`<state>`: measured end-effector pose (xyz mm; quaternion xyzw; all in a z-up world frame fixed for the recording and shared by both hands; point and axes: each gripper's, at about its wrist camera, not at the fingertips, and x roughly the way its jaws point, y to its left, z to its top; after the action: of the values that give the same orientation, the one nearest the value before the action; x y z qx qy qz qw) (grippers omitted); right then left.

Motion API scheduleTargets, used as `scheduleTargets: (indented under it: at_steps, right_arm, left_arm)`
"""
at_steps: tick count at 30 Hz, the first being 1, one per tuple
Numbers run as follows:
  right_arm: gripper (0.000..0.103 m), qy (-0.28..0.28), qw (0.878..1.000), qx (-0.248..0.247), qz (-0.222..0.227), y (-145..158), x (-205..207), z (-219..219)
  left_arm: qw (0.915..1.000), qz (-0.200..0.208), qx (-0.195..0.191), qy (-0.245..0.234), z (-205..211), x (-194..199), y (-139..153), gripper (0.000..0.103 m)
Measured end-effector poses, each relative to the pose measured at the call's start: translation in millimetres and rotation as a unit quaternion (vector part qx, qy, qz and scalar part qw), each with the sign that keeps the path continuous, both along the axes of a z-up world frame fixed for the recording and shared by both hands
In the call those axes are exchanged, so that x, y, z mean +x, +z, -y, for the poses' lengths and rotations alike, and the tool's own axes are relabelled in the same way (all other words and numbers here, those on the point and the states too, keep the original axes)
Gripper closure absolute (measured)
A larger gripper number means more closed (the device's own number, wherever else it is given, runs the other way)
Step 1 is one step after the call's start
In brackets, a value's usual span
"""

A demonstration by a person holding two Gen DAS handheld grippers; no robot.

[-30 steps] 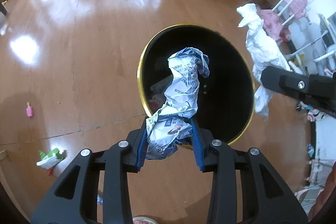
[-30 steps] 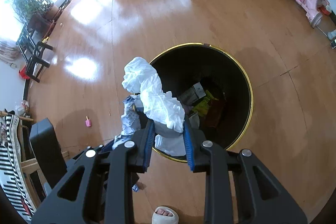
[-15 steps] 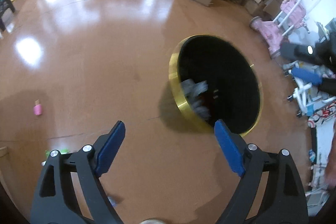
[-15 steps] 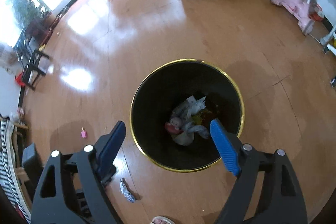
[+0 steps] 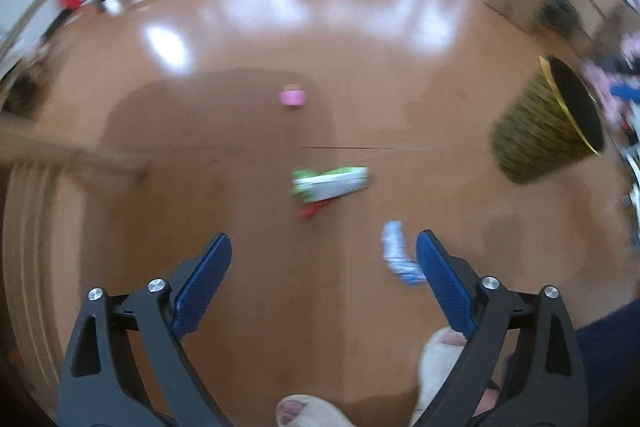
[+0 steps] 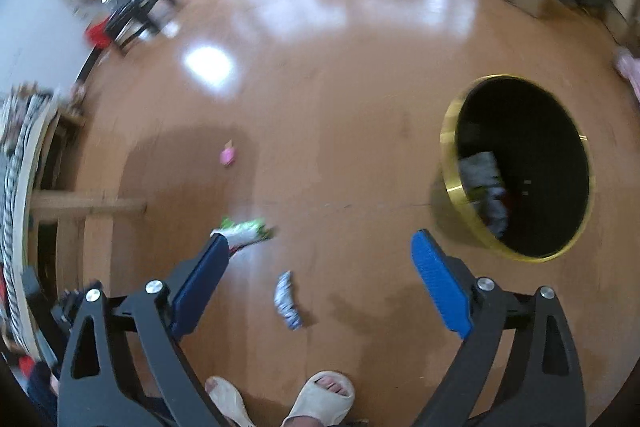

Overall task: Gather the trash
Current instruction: 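Move both tools back toward the green-white wrapper and last foil piece, then grasp the green-white snack wrapper with the left tool while the right grasps the blue foil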

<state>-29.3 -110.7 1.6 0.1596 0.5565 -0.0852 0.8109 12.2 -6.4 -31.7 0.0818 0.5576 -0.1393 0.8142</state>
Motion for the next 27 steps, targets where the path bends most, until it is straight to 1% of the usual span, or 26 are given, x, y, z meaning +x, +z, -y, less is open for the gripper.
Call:
scheduleTargets:
  at_steps: [2, 3, 4, 6, 9, 14, 15, 17, 20, 22, 24, 25, 27]
  right_arm:
    - [0.013, 0.024, 1.000, -0.004, -0.005, -12, 2, -34]
    - [0.013, 0.033, 0.999, -0.007, -0.010, -20, 3, -52]
    - [0.013, 0.038, 0.999, -0.007, -0.016, -27, 4, -65]
    - [0.013, 0.048, 0.998, 0.003, -0.033, -44, 6, -90]
    - [0.013, 0.053, 0.997, 0.005, -0.050, -63, 5, -110]
    - [0.013, 0.081, 0.994, -0.023, -0.075, -92, 0, -120]
    - [0.013, 0.086, 0.993, -0.025, -0.082, -98, -1, -120]
    - [0.013, 0.084, 0.992, -0.024, -0.092, -112, -2, -116]
    - [0.013, 0.092, 0.989, -0.029, -0.115, -141, -6, -112]
    - [0.013, 0.112, 0.984, -0.033, -0.131, -166, -8, -117]
    - [0.013, 0.141, 0.977, -0.046, -0.153, -197, -11, -126]
    - [0.013, 0.151, 0.973, -0.050, -0.165, -212, -14, -128]
    - [0.013, 0.166, 0.966, -0.046, -0.194, -248, -19, -135]
  left_arm:
    - [0.9986, 0.000, 0.014, 0.050, -23, 4, -5, 0.012]
    - [0.9981, 0.000, 0.001, 0.061, -29, 6, -7, 0.012]
    - [0.9976, 0.000, -0.021, 0.066, -35, 7, -9, 0.012]
    - [0.9975, -0.006, -0.034, 0.061, -38, 9, -17, 0.011]
    - [0.9983, -0.013, -0.020, 0.053, -36, 11, -27, 0.012]
    - [0.9970, -0.024, -0.017, 0.072, -47, 21, -49, 0.012]
    - [0.9973, -0.022, -0.013, 0.068, -45, 24, -56, 0.011]
    - [0.9987, -0.020, 0.010, 0.047, -35, 28, -71, 0.012]
    - [0.9984, -0.012, 0.055, -0.003, -14, 40, -101, 0.011]
    - [0.9974, -0.004, 0.067, -0.024, -2, 50, -120, 0.012]
    - [0.9968, -0.010, 0.068, -0.040, 8, 61, -139, 0.011]
    - [0.9960, -0.018, 0.068, -0.056, 18, 67, -154, 0.012]
    - [0.9937, -0.024, 0.076, -0.078, 33, 75, -173, 0.011]
